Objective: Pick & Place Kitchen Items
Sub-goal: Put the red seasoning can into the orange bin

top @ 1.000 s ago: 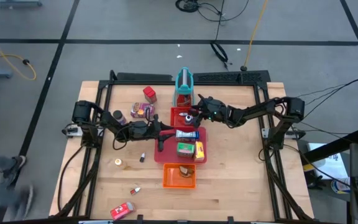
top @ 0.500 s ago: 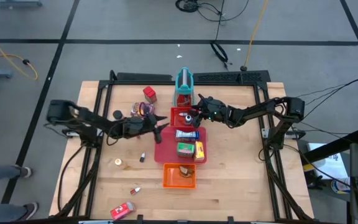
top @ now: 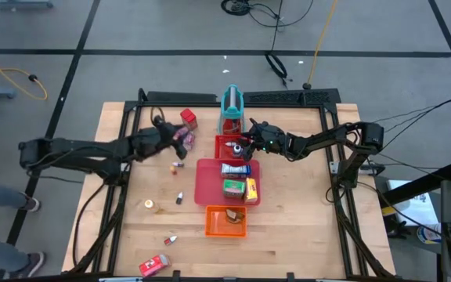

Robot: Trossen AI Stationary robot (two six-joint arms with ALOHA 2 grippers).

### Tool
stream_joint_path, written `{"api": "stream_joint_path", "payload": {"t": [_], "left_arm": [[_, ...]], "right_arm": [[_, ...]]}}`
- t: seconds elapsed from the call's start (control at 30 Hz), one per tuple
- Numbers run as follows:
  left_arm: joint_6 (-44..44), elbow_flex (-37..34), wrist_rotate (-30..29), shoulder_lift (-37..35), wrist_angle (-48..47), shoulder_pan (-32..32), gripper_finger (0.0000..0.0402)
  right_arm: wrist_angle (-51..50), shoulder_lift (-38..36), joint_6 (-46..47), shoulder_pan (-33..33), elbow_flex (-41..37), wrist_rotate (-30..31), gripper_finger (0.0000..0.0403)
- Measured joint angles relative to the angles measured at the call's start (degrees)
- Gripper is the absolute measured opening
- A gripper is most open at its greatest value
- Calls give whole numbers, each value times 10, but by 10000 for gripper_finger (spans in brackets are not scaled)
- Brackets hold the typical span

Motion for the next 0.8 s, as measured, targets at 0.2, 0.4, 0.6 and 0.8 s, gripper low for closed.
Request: {"api": "stream_joint_path", "payload": {"t": [0.2,0.4,0.6,0.8], "left_arm": [[26,10,3,-8,-54,84,147],[70,119,69,32,-205,155,147],[175,251,106,104,-341,184,148],[252,345,86,190,-431,188,182]], "right_arm": [[0,0,0,1,0,0,121],[0,0,3,1,0,-1,122],[-1,0,3,1,0,-2,119],[-1,0,3,1,0,-2,118]]}}
